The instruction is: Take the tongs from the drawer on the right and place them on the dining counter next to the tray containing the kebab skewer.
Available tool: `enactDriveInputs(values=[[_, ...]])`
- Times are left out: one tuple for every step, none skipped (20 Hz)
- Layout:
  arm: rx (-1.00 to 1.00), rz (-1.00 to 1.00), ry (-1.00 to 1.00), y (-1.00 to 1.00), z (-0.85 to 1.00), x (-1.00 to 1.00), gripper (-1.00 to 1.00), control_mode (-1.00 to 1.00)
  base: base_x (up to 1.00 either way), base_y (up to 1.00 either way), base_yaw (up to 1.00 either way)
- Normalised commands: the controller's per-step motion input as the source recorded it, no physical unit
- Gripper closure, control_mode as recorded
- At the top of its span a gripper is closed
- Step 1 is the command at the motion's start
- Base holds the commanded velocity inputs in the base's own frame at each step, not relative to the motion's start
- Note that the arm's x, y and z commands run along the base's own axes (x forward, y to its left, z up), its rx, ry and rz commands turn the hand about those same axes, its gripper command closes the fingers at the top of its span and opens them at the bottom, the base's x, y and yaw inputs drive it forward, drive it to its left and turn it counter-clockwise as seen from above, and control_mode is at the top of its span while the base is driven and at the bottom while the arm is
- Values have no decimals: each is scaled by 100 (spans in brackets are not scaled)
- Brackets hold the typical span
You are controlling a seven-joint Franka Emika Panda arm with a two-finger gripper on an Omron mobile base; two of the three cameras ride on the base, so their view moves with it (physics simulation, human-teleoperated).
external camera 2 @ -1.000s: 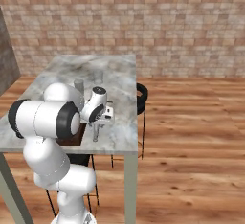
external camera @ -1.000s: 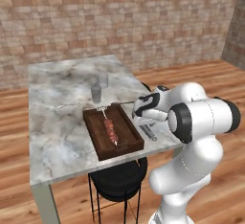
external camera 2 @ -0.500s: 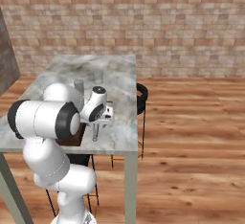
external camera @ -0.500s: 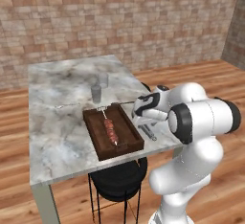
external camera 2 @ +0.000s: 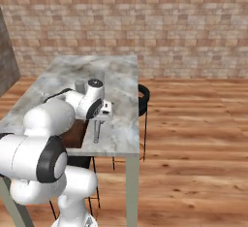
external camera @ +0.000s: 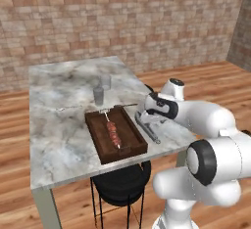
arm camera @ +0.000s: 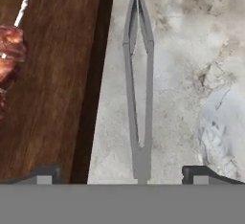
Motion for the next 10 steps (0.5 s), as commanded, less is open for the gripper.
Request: enactDriveInputs(values=[[0, 0, -10, 0, 74, -74, -100, -100, 0, 0, 0], [0, 0, -10, 0, 74, -77, -100, -100, 0, 0, 0], [0, 0, -11, 0, 74, -82, -100, -100, 0, 0, 0], [0, 0, -11, 0, 73, -84, -100, -100, 0, 0, 0], [0, 0, -11, 0, 74, -86, -100, -100, 0, 0, 0], [0, 0, -8, 0, 75, -88, -100, -100, 0, 0, 0], [0, 0, -9, 0, 64, -84, -100, -100, 0, 0, 0], [0, 0, -9, 0, 68, -85, -100, -100, 0, 0, 0], [0, 0, -9, 0, 66, -84, -100, -100, 0, 0, 0], [0, 0, -9, 0, 67, -81, -100, -100, 0, 0, 0]])
